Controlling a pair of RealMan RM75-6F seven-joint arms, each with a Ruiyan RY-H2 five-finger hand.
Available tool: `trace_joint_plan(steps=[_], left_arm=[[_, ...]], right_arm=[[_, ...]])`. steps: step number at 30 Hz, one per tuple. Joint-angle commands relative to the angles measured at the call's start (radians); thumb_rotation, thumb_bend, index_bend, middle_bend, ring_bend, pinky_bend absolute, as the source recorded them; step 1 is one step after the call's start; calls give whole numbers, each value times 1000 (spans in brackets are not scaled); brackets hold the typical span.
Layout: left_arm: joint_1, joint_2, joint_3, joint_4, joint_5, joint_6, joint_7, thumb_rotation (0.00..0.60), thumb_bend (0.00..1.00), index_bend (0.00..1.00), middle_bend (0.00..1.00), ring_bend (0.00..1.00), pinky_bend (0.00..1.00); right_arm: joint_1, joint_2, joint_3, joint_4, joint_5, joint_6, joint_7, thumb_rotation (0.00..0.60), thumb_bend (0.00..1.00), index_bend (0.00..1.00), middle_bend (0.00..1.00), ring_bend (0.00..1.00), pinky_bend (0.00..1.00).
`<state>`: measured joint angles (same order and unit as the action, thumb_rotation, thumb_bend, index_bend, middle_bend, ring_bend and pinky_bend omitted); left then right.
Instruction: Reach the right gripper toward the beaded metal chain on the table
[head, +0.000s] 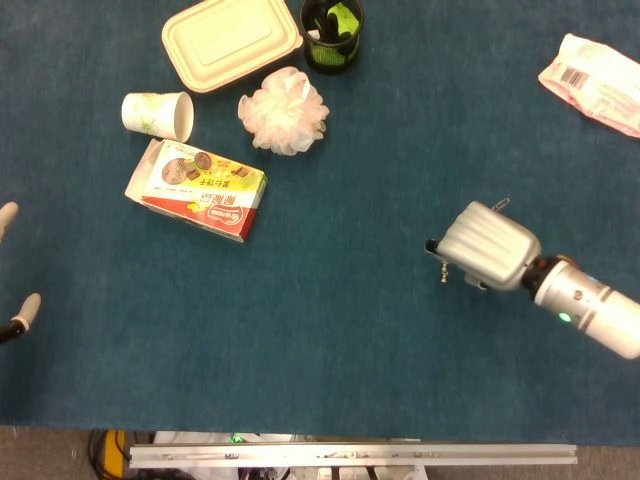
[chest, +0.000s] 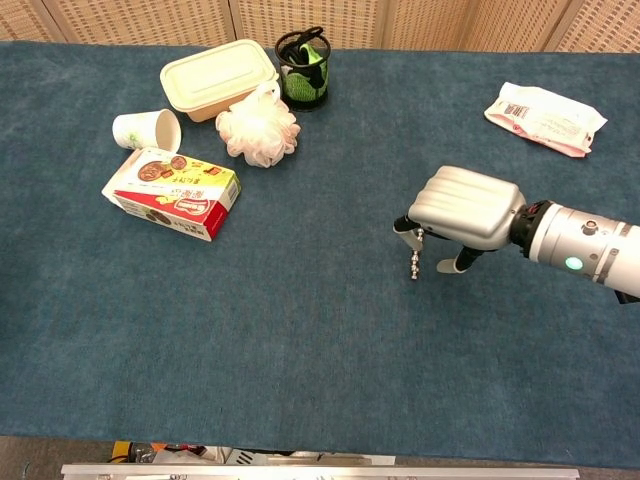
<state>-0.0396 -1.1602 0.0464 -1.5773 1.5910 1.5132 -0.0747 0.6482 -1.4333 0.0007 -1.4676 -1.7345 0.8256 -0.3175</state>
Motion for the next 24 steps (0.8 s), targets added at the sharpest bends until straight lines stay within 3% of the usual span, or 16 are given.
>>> trace_joint_plan(steps=[1, 12, 16, 24], left_arm=[[1, 0, 0, 1, -2, 0, 0, 600, 273, 5, 18, 12, 0], [7, -2, -2, 9, -12, -1, -9, 600, 273, 5, 18, 12, 0], [8, -6, -3, 16, -15, -3, -17, 600, 273, 5, 18, 12, 0], [13, -9, -4, 29, -18, 0, -30, 600, 273, 5, 18, 12, 0]], right_arm=[[10, -13, -4, 10, 8, -10, -3, 600, 127, 546, 954, 1000, 1000], [44, -52, -20, 38, 48, -44, -16, 600, 131, 546, 954, 1000, 1000], [54, -62, -25, 44, 65, -55, -23, 600, 194, 546, 954, 1000, 1000], [68, -81, -30, 51, 92, -69, -34, 600, 205, 546, 954, 1000, 1000]])
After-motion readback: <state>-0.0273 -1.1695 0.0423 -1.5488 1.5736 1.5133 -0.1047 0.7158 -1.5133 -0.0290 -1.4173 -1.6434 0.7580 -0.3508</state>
